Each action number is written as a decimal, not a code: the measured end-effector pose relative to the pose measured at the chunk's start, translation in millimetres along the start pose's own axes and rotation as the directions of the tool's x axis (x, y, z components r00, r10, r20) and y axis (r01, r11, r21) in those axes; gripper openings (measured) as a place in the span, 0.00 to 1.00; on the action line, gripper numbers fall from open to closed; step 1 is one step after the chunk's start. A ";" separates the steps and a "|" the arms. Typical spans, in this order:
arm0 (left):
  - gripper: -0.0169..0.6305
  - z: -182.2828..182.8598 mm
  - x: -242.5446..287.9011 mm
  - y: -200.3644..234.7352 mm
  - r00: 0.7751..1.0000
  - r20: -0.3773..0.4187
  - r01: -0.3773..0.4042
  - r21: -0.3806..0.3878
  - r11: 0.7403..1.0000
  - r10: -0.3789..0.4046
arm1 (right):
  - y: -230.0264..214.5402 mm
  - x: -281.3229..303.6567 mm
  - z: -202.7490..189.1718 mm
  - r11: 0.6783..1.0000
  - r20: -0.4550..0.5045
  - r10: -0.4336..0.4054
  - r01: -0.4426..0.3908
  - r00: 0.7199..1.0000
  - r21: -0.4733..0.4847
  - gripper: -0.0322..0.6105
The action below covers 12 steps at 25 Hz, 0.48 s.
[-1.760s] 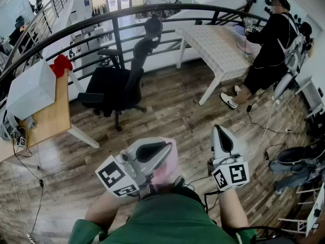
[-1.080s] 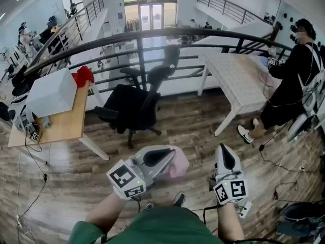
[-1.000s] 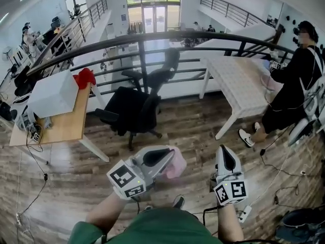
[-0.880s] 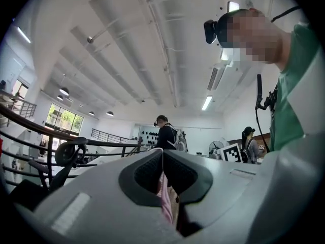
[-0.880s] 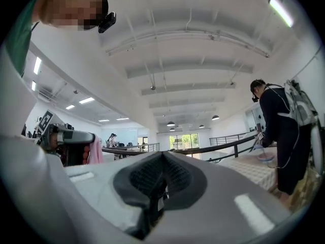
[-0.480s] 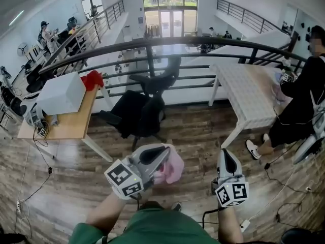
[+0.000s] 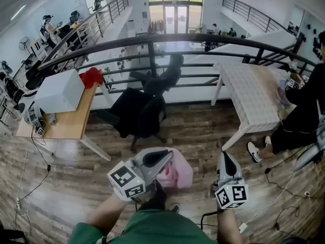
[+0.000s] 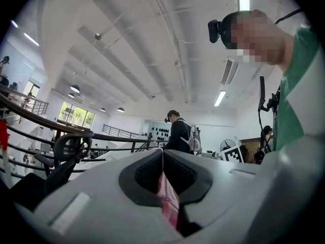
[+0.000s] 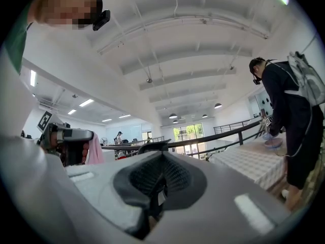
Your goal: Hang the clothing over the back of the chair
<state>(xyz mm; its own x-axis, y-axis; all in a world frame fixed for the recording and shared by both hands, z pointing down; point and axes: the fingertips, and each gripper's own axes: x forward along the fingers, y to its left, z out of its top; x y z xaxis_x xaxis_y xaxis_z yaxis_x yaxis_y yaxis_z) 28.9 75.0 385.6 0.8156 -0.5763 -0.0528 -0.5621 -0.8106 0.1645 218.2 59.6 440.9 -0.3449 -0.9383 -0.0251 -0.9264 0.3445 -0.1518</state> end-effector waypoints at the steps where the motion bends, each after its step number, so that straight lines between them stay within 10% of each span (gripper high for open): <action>1: 0.05 -0.7 8.9 6.2 1.000 -0.001 0.009 -0.002 1.000 -0.009 | -5.6 5.7 -0.4 1.000 -0.003 -0.009 0.009 1.000 -0.002 0.05; 12: 0.05 20.6 94.9 105.0 0.987 0.030 0.155 0.008 0.988 -0.156 | -48.4 109.8 20.3 0.990 0.000 -0.130 0.130 0.992 -0.048 0.05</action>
<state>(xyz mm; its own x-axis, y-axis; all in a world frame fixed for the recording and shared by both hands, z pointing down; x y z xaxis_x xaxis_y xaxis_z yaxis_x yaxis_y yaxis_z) 44.4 -66.9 377.6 0.8886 -0.4460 -0.1075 -0.4296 -0.8911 0.1464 228.3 -60.7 425.4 -0.2217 -0.9751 -0.0053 -0.9695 0.2210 -0.1064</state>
